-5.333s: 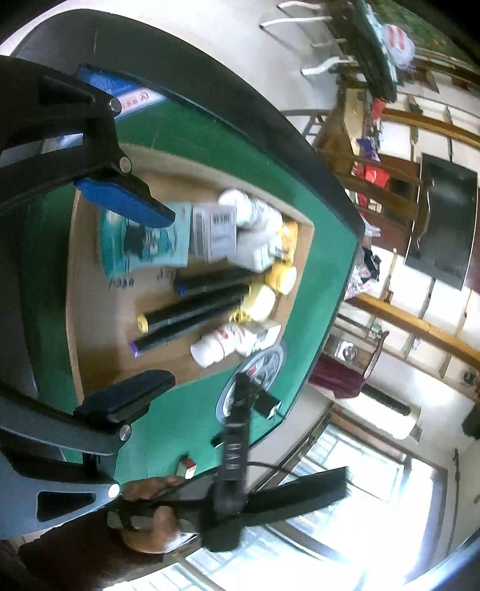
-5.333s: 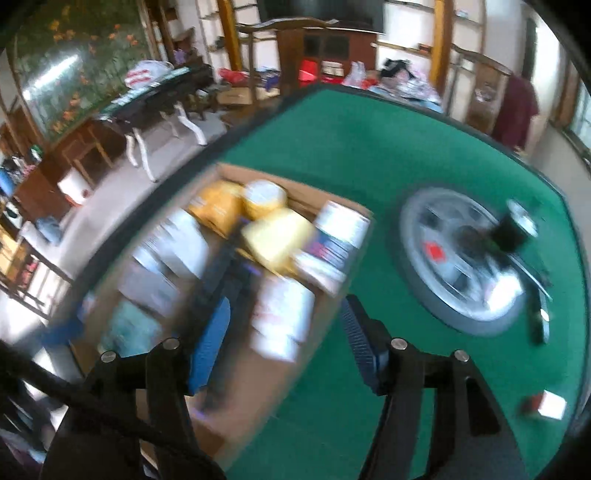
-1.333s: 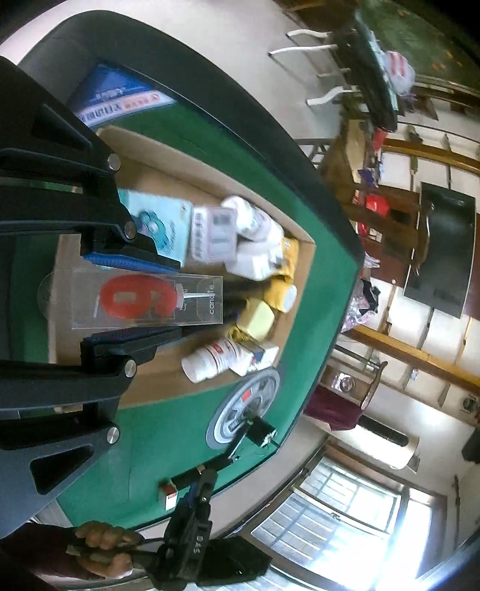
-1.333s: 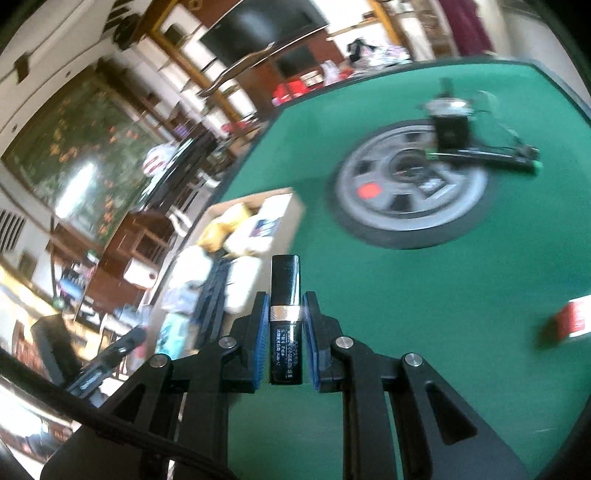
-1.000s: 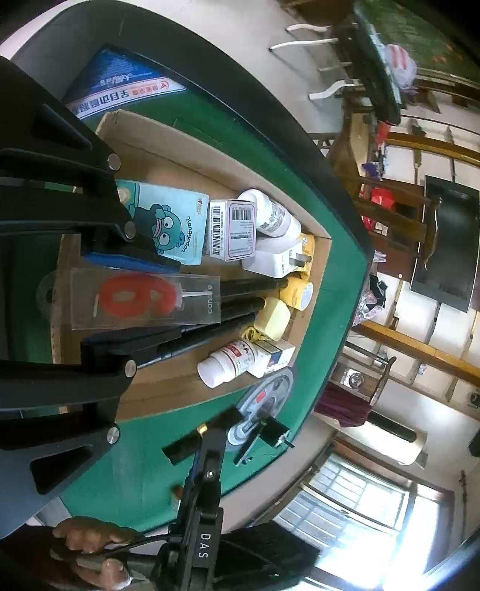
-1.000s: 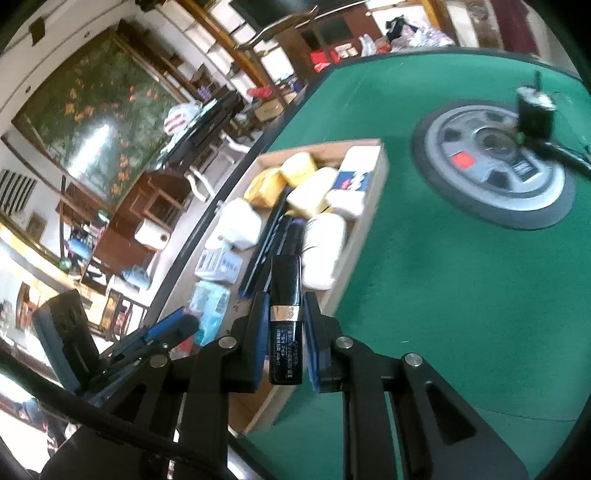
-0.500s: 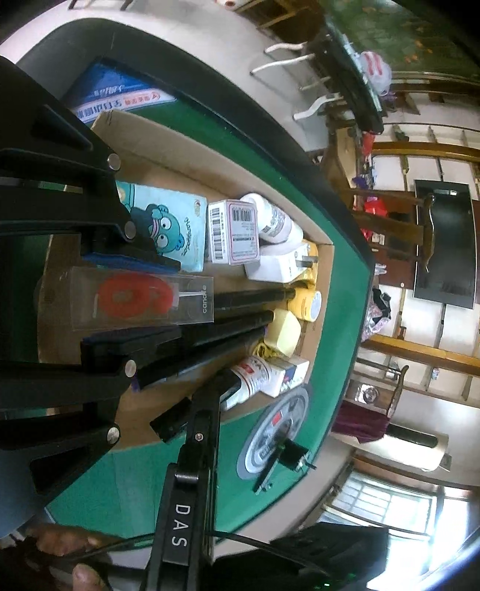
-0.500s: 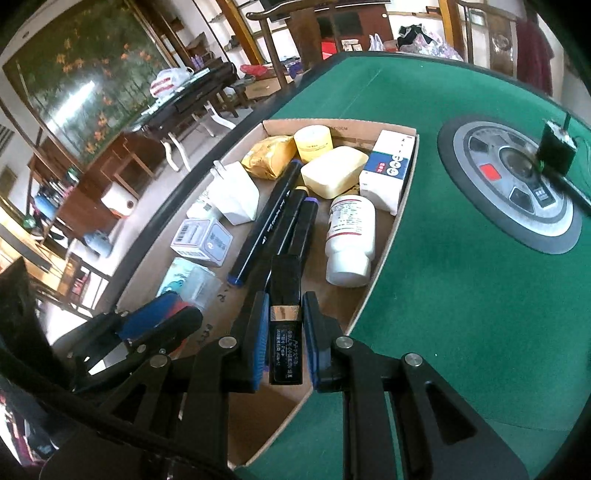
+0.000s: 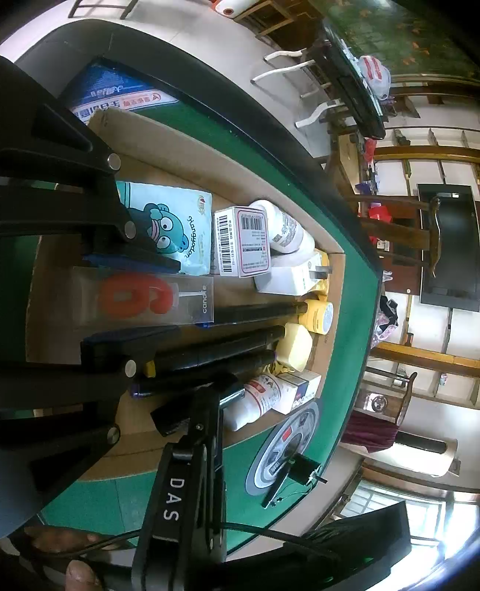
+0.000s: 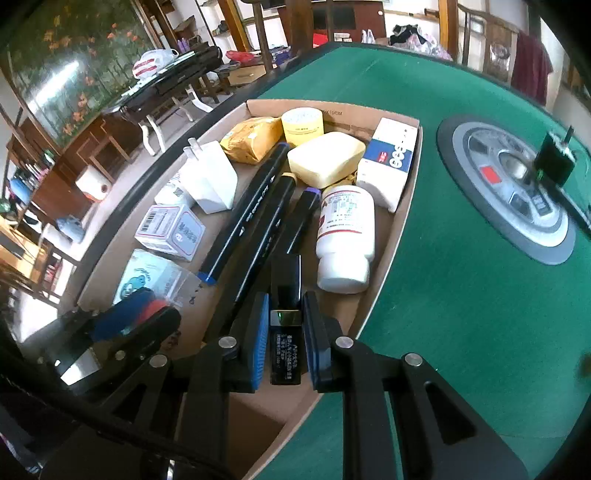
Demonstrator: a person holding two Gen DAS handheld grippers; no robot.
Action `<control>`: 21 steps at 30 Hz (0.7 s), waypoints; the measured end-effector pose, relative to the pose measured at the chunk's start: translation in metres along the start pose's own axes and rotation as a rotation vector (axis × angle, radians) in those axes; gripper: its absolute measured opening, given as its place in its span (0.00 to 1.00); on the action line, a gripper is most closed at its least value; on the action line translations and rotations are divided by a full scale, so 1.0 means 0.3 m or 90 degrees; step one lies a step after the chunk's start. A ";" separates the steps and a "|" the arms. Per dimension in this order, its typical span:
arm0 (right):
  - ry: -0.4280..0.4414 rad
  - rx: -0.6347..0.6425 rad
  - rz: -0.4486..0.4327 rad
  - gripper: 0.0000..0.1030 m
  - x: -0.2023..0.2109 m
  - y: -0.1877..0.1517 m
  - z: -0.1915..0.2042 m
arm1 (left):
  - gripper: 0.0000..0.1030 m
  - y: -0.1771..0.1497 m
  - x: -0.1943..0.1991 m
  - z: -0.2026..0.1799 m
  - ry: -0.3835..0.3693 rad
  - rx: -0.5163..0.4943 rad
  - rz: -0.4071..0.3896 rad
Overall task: Organize objects
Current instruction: 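Carry the candle box and battery over the cardboard box, then open both tools to drop the candle box and battery into the box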
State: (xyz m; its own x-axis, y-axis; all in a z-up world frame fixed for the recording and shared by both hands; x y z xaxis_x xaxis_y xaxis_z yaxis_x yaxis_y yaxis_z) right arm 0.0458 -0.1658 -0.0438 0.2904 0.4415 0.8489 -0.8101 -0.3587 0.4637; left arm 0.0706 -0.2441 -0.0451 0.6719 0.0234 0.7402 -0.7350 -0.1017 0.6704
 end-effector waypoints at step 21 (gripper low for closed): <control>-0.023 -0.030 -0.140 0.40 0.189 0.064 -0.061 | 0.93 0.091 0.179 0.033 0.043 0.041 -0.179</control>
Point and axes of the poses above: each gripper's, at about its wrist camera, not at the fingertips, and x roughly against the way its jaws point, z to its left, y to its top, the point moved 8 cm from there along -x, roughly the way its jaws point, and after that the axes turned 6 degrees about -x, right-handed, at the moved point
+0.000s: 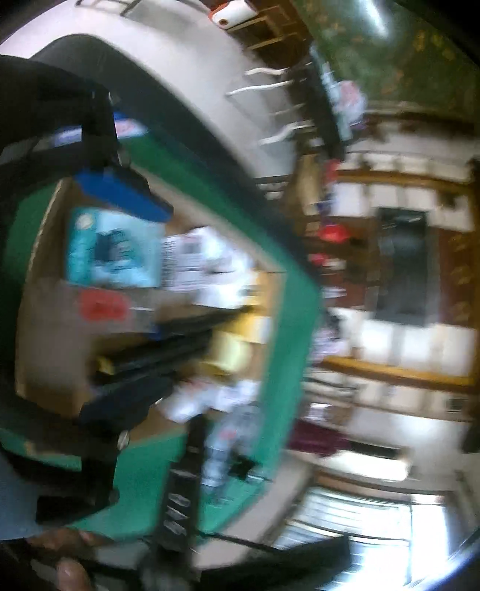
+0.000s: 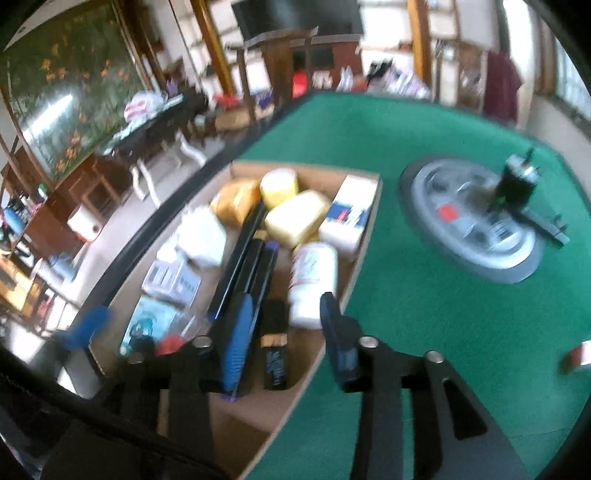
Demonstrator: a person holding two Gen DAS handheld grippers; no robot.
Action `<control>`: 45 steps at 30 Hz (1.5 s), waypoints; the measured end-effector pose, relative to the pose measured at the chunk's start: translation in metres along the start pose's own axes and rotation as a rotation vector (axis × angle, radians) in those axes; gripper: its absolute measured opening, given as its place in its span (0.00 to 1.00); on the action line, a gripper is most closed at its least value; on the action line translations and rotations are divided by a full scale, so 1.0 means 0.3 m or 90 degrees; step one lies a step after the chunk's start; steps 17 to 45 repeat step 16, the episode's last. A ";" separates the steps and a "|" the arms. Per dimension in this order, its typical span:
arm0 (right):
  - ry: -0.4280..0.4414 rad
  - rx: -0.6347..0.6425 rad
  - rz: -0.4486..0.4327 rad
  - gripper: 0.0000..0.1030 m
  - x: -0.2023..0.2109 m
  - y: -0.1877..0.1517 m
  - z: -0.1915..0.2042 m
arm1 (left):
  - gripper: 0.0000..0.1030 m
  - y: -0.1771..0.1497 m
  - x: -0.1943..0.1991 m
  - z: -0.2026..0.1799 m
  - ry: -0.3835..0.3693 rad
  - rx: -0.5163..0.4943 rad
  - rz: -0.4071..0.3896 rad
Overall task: Organize objects
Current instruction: 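Open both tools to drop the candle box and battery into the box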
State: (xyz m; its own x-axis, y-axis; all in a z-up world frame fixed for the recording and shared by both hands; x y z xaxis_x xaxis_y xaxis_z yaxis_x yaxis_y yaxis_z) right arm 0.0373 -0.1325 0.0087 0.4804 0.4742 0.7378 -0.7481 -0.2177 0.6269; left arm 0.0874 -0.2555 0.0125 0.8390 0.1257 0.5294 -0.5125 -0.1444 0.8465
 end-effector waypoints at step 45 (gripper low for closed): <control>-0.073 0.078 -0.043 0.49 0.060 -0.094 -0.003 | 0.99 -0.068 0.017 0.030 0.126 0.040 0.071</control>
Point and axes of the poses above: each gripper's, at about its wrist camera, not at the fingertips, and x roughly against the way its jaws point, z to its left, y to its top, the point moved 8 cm from there along -x, roughly the way its jaws point, and after that the axes turned 6 degrees about -x, right-handed, at the moved point
